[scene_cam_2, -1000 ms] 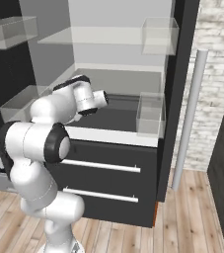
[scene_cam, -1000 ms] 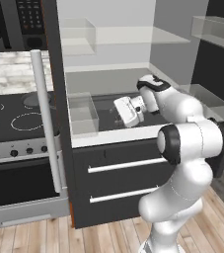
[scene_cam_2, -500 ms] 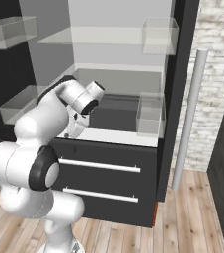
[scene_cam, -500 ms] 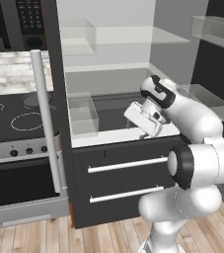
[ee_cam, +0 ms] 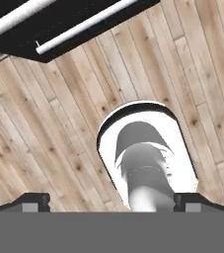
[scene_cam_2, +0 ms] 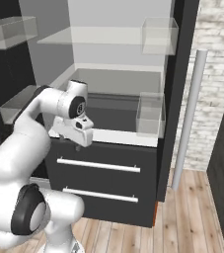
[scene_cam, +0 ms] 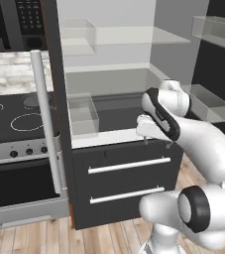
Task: Place one of the steaks on the plate and the other in the bowl. Then place the bowl in the fridge.
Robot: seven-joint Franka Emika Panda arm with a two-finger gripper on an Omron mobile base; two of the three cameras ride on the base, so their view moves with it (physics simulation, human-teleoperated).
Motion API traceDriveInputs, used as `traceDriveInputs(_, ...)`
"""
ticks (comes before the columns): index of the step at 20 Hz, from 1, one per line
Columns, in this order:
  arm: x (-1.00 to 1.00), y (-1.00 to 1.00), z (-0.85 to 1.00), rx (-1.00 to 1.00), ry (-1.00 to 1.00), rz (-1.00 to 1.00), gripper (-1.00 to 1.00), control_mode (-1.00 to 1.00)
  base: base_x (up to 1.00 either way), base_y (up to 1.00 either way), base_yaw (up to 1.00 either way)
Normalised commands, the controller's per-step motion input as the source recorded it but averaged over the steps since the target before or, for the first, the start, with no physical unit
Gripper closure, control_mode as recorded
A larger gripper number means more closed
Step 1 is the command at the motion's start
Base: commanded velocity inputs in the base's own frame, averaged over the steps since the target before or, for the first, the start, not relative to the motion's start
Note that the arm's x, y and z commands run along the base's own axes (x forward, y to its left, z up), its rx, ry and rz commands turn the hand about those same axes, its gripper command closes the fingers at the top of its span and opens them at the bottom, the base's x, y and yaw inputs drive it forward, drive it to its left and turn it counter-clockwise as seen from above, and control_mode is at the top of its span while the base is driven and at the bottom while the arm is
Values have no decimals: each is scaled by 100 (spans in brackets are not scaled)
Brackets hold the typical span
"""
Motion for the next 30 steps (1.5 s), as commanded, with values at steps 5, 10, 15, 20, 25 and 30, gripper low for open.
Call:
traceDriveInputs(5, -68, -1, 0, -16, -5, 40, -100, -100, 0, 0, 0)
traceDriveInputs(10, -19, 0, -1, -14, 0, 25, -100, -100, 0, 0, 0)
traceDriveInputs(15, 5, 0, -11, 3, 1, 16, -100, -100, 0, 0, 0)
traceDriveInputs(20, 0, 2, -15, 7, -9, 0, -100, -100, 0, 0, 0)
traceDriveInputs(25, -10, 44, -27, 4, -2, 0, -100, -100, 0, 0, 0)
traceDriveInputs(30, -11, 31, -13, 1, 0, 0, -100, 100, -18, 55, 0)
